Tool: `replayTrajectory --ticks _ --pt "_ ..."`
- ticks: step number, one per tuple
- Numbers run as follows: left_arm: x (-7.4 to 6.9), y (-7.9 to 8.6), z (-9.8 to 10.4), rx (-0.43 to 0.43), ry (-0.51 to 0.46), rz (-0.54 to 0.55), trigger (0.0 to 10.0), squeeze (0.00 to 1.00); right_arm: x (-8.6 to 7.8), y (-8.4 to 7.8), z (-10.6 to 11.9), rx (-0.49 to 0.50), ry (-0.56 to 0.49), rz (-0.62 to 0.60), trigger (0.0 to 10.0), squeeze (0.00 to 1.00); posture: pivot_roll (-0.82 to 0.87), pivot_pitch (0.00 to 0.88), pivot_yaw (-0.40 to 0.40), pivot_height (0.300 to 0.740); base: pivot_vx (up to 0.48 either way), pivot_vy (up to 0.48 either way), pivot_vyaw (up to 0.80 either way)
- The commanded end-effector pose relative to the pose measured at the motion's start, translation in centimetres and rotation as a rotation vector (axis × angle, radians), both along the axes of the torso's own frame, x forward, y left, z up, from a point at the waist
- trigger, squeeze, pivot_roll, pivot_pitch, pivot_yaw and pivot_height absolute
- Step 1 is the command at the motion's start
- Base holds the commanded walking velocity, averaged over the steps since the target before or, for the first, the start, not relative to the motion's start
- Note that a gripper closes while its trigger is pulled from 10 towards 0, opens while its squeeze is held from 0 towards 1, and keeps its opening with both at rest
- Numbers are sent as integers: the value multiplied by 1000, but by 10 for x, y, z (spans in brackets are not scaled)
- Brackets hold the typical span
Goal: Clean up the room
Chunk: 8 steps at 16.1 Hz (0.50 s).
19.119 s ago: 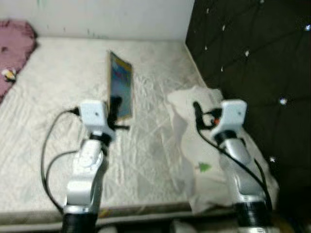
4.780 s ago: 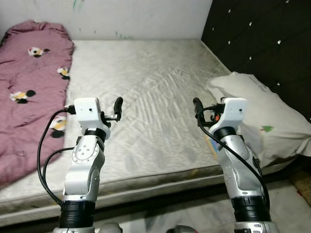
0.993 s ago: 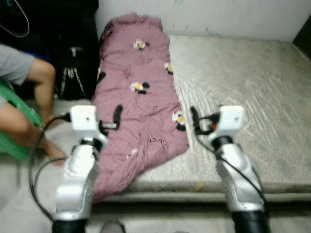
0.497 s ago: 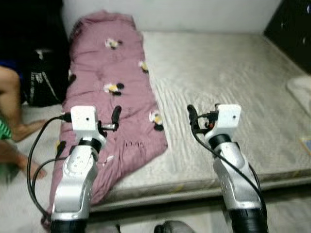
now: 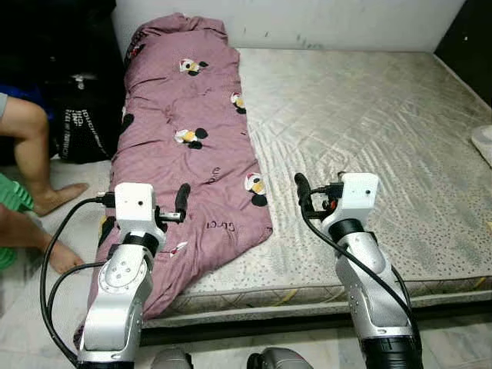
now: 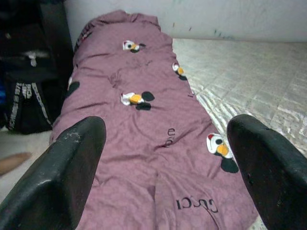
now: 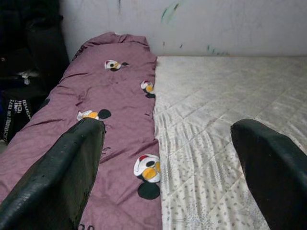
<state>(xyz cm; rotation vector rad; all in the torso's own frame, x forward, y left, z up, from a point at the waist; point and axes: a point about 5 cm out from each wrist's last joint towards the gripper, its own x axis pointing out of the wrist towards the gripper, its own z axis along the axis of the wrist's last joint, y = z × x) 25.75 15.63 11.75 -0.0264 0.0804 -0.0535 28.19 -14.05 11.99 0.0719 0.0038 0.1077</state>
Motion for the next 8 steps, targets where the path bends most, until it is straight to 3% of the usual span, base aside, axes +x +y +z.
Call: replayTrajectory --ticks 1,3,5,8 --pt "2 -1 3 -14 -7 -16 10000 0 1 -3 6 -2 -17 -8 10000 0 -28 84 -54 740 0 480 -800" --pt "2 -1 3 -15 -6 -17 10000 0 1 -3 7 0 -22 -8 10000 0 -28 84 -54 740 0 480 -700" --pt "4 -1 4 -14 -10 -13 10000 0 2 -2 7 -5 -23 -4 10000 0 -27 80 -57 740 0 480 0" --pt "3 -4 5 -2 -22 -38 10000 0 3 -2 7 -6 -23 -2 10000 0 -24 81 -58 740 0 0 0"
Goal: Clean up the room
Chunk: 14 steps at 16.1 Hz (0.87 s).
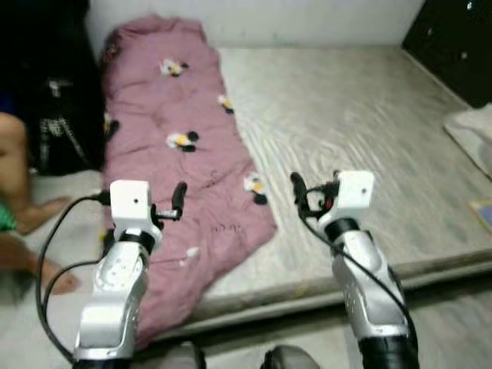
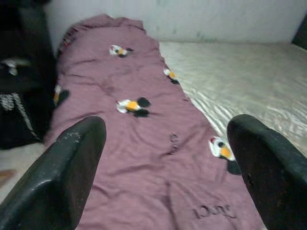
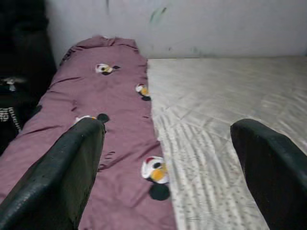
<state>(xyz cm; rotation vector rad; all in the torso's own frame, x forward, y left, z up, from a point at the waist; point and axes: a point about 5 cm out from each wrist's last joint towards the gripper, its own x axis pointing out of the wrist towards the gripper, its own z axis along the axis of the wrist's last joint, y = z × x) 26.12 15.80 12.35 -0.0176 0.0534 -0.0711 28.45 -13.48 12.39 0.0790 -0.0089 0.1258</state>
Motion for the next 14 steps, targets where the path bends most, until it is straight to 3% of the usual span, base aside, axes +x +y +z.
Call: replayTrajectory --ticks 1,3,6,8,10,14 --pt "-1 -7 -1 -15 7 -30 10000 0 1 -7 3 -13 -11 -19 10000 0 -24 81 -58 740 0 0 0" --pt "-1 -5 0 -40 -10 -38 10000 0 1 -7 3 -13 -9 -18 10000 0 -24 83 -58 740 0 0 0" --pt "-1 7 -2 5 -40 18 10000 0 1 -6 4 -12 -11 -17 10000 0 -29 98 -58 740 0 0 0" --pt "0 8 -3 47 -22 66 10000 0 2 -6 3 -11 -10 -15 10000 0 -27 100 -59 740 0 0 0" --pt "0 5 -4 24 -19 28 10000 0 1 -3 3 -8 -11 -5 10000 0 -25 100 -59 740 0 0 0" --pt "0 7 -5 36 -27 55 10000 0 1 -1 4 -2 -13 14 10000 0 -26 100 -59 721 0 0 0"
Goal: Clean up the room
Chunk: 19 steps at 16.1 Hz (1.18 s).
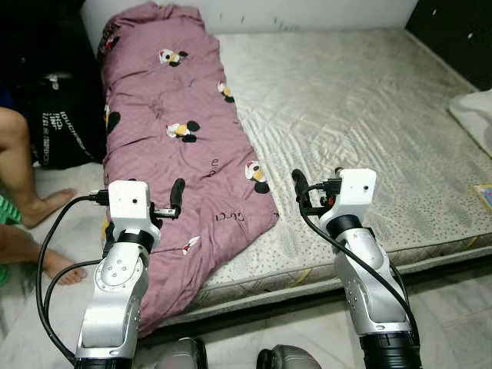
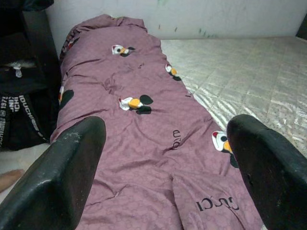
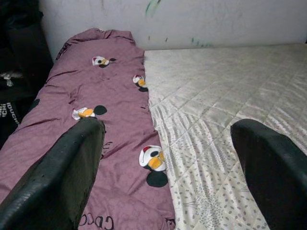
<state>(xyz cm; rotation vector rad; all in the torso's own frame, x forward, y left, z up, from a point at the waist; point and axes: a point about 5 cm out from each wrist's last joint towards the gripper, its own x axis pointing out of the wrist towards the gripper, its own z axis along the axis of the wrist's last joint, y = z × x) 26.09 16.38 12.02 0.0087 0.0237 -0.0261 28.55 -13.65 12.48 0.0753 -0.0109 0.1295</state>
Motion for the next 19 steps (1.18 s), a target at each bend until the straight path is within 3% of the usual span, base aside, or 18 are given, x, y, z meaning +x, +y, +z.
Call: replayTrajectory --ticks 1,8,15,19 --pt "1 2 -1 16 3 17 10000 0 0 1 3 2 -11 12 10000 0 -26 100 -59 711 0 0 0" --pt "2 2 -1 21 -1 46 10000 0 0 2 3 6 -17 22 10000 0 -26 95 -62 632 0 0 0" --pt "4 8 -2 32 2 103 10000 0 4 5 4 -19 -16 67 10000 0 -20 91 -70 627 0 0 0" --pt "4 11 -3 38 12 119 10000 0 0 10 1 -7 5 147 10000 0 -19 89 -72 627 0 0 798"
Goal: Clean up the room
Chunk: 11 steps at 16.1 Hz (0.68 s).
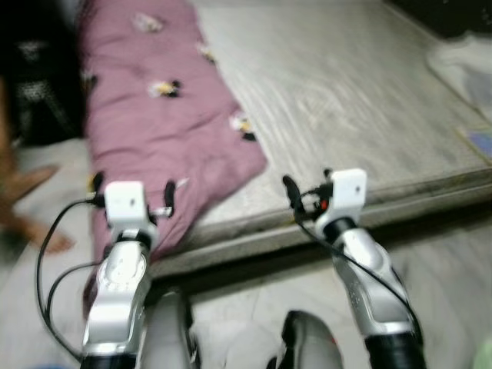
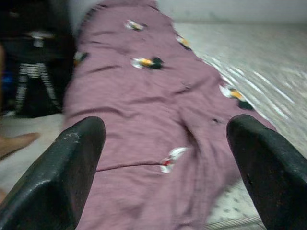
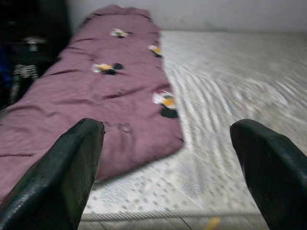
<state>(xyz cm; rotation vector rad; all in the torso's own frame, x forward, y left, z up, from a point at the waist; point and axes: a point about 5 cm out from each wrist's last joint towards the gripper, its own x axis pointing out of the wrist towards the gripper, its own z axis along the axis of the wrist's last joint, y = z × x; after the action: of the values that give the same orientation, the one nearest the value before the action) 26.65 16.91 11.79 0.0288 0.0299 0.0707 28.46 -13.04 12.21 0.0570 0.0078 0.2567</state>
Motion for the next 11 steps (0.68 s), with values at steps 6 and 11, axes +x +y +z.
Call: replayTrajectory --ticks 6,11 --pt "0 5 -1 10 13 16 10000 0 -2 12 1 29 13 77 10000 0 -21 93 -72 627 0 0 252" --pt "0 3 0 -2 5 -10 10000 0 -3 14 1 34 19 98 10000 0 -22 96 -74 627 0 0 0"
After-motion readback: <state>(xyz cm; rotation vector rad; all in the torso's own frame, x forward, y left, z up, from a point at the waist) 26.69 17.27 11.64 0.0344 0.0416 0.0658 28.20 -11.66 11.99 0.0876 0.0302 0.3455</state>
